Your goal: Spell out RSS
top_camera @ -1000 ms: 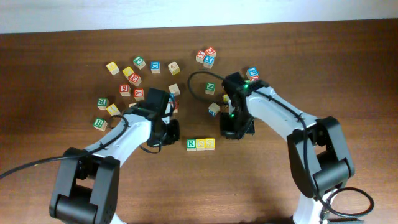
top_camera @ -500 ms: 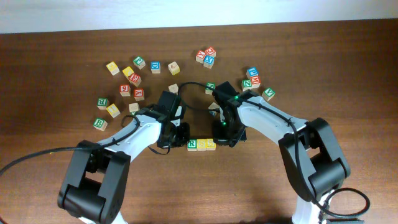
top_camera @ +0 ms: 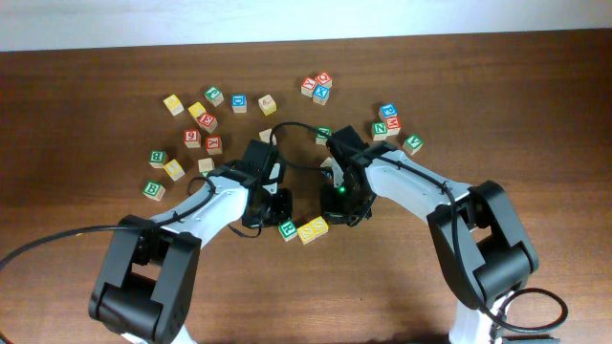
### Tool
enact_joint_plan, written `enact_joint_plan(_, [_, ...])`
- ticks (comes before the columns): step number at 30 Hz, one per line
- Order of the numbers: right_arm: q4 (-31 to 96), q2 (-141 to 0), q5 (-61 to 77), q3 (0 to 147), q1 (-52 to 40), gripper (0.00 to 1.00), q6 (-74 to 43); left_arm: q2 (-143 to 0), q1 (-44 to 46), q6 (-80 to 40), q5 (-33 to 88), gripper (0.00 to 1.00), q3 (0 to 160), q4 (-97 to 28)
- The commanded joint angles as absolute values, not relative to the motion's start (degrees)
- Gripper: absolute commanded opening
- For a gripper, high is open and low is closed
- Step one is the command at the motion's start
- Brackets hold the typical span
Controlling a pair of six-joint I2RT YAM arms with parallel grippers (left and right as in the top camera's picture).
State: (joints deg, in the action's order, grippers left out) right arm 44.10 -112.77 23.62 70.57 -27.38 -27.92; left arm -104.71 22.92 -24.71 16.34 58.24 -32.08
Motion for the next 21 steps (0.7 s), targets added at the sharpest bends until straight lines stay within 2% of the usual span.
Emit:
enact_joint_plan(1, [45.6, -113.7, 20.8, 69.6, -27.8, 0.04, -27.9, -106.0, 22.6, -25.2, 13.4, 0.00, 58.0, -33.1])
enact_joint_plan(9, [46.7, -113.7, 18.4, 69.6, -27.8, 0.04, -27.9, -105.9, 19.3, -23.5, 10.9, 0.00, 58.0, -38.3])
enact_joint_plan(15, [46.7, -113.7, 18.4, 69.6, -27.8, 0.04, -27.9, -105.9, 19.3, -21.7, 17.2, 0.00, 58.0, -38.7])
enact_joint_plan(21, [46.7, -113.7, 18.4, 69.6, -27.8, 0.04, -27.9, -105.9, 19.3, -18.9, 17.9, 0.00, 58.0, -39.0])
